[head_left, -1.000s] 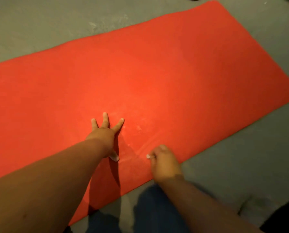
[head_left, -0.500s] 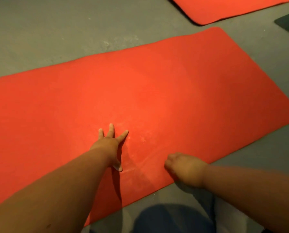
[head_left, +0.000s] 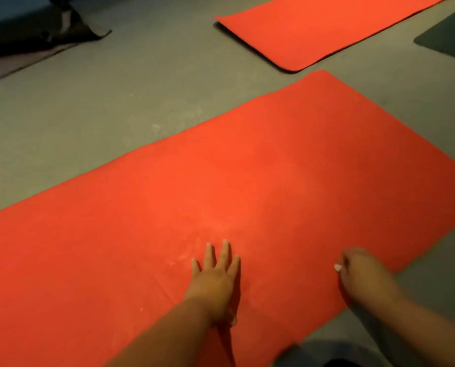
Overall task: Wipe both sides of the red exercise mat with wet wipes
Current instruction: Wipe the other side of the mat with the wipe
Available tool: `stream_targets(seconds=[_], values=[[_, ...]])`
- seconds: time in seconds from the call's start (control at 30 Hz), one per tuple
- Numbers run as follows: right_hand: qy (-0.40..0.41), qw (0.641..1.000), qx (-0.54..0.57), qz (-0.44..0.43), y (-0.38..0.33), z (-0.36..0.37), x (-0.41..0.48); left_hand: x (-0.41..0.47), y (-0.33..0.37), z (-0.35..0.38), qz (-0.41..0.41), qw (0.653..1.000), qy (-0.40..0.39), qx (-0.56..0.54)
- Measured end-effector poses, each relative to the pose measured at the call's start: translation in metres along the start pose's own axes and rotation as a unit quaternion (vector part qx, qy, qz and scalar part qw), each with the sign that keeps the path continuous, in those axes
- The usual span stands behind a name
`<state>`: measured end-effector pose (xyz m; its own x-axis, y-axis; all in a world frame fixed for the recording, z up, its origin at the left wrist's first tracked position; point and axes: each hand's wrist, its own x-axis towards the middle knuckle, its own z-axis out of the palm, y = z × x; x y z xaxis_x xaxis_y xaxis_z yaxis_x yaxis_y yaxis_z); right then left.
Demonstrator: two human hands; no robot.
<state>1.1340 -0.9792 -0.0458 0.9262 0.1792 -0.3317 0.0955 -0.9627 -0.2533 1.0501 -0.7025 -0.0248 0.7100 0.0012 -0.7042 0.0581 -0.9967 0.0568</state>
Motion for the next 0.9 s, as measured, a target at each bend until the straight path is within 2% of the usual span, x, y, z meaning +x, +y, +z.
stream_targets(seconds=[0.07,0.1,0.17,0.27,0.37,0.43,0.47,0.53,0.57,0.63,0.7,0.8,0.83,0.9], values=[[0.034,0.998,0.033,0.045,0.017,-0.007,0.01,0.008,0.0,-0.008,-0.019,1.0,0.006,-0.022],[0.039,0.998,0.034,0.033,0.017,-0.005,0.011,0.013,0.001,-0.012,-0.037,0.998,0.006,-0.041],[0.053,0.998,0.018,-0.033,0.005,0.014,0.001,0.019,0.005,-0.018,-0.056,0.996,-0.009,-0.065],[0.001,0.987,0.037,-0.155,-0.038,0.048,-0.032,0.028,0.011,-0.02,-0.065,0.995,-0.033,-0.071],[0.026,0.956,0.009,-0.292,-0.059,0.061,-0.039,0.035,0.015,-0.019,-0.076,0.994,-0.039,-0.064],[0.013,0.964,0.005,-0.266,-0.041,0.048,-0.028,0.036,0.016,-0.016,-0.08,0.994,-0.039,-0.069],[0.044,0.97,0.001,-0.24,-0.025,0.036,-0.02,0.036,0.015,-0.016,-0.081,0.994,-0.036,-0.068],[0.099,0.987,0.037,-0.124,0.02,0.013,0.003,0.037,0.014,-0.016,-0.086,0.994,-0.034,-0.059],[0.102,0.992,0.051,-0.051,0.038,0.001,0.012,0.037,0.014,-0.017,-0.087,0.994,-0.036,-0.051],[0.103,0.992,0.072,0.018,0.049,-0.01,0.019,0.037,0.016,-0.02,-0.086,0.995,-0.041,-0.019],[0.09,0.993,0.074,-0.027,0.024,0.001,0.005,0.036,0.021,-0.023,-0.077,0.996,-0.037,0.031],[-0.077,0.975,0.071,-0.194,-0.029,0.03,-0.035,0.04,0.029,-0.03,-0.054,0.992,-0.029,0.107],[-0.102,0.968,0.068,-0.217,-0.033,0.034,-0.042,0.041,0.032,-0.031,-0.055,0.992,-0.037,0.112],[-0.077,0.979,0.079,-0.17,-0.014,0.025,-0.033,0.044,0.035,-0.031,-0.06,0.992,-0.052,0.096]])
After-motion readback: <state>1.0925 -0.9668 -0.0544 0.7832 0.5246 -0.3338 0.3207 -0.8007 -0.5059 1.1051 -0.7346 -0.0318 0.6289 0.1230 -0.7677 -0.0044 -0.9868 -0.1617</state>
